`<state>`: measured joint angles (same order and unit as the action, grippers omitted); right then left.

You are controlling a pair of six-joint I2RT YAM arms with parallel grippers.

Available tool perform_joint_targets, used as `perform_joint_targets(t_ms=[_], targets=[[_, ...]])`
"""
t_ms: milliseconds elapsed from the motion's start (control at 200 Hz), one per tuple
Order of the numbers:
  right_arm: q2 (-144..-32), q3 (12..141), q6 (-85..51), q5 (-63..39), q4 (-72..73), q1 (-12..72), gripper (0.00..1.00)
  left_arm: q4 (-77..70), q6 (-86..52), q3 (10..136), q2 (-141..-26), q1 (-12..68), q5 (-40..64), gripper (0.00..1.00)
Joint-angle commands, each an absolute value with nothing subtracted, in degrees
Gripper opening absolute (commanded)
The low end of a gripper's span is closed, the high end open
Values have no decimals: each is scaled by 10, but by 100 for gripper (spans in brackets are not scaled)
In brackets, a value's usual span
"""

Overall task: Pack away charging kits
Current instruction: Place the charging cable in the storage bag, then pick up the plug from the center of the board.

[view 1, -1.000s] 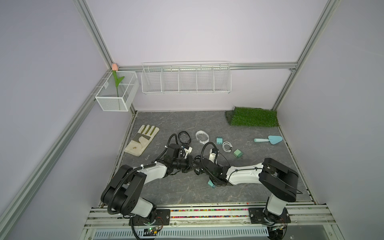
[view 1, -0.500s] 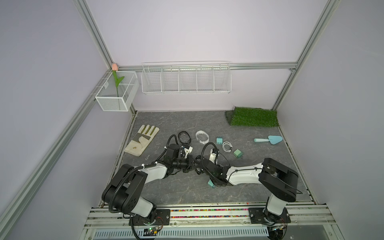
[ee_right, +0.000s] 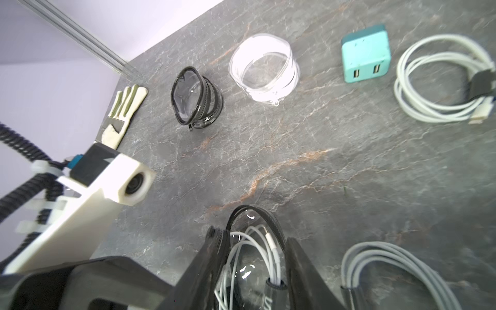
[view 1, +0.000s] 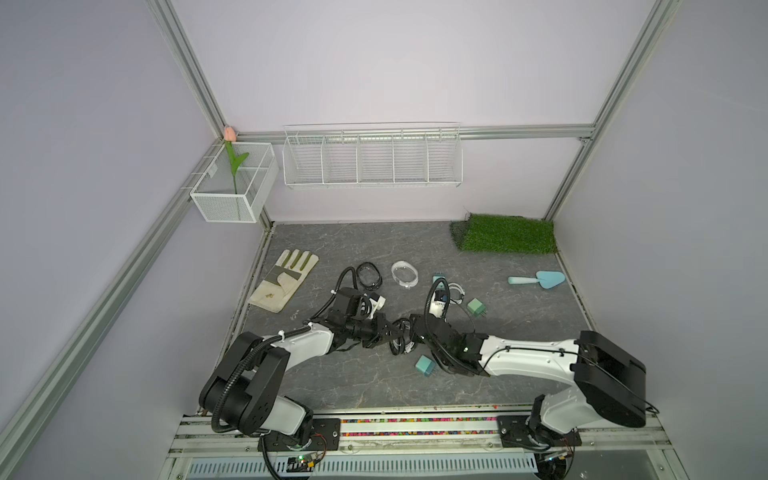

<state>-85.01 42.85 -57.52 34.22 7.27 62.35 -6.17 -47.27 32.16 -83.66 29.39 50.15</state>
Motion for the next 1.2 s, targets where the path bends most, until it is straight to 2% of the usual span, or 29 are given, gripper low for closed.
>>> perform_joint_targets(t_ms=[0, 80, 350, 530, 735, 956, 1191], targets=[[-814, 398, -558, 339, 24, 622, 45, -26, -454, 342, -827, 293, 490, 0], [-786, 383, -522, 327, 23, 625, 46, 4, -440, 354, -825, 293, 484, 0], [-705, 298, -365, 203, 33, 638, 65, 105, -398, 403, -805, 291, 458, 0], [-739, 275, -292, 139, 82, 680, 72, 138, -383, 427, -801, 288, 447, 0], [-827, 318, -290, 165, 60, 704, 66, 176, -359, 445, -811, 285, 446, 0], [-848, 327, -295, 206, 45, 716, 65, 194, -341, 439, -796, 282, 444, 0], [-883, 366, -302, 267, -7, 745, 45, 200, -334, 438, -784, 281, 444, 0]])
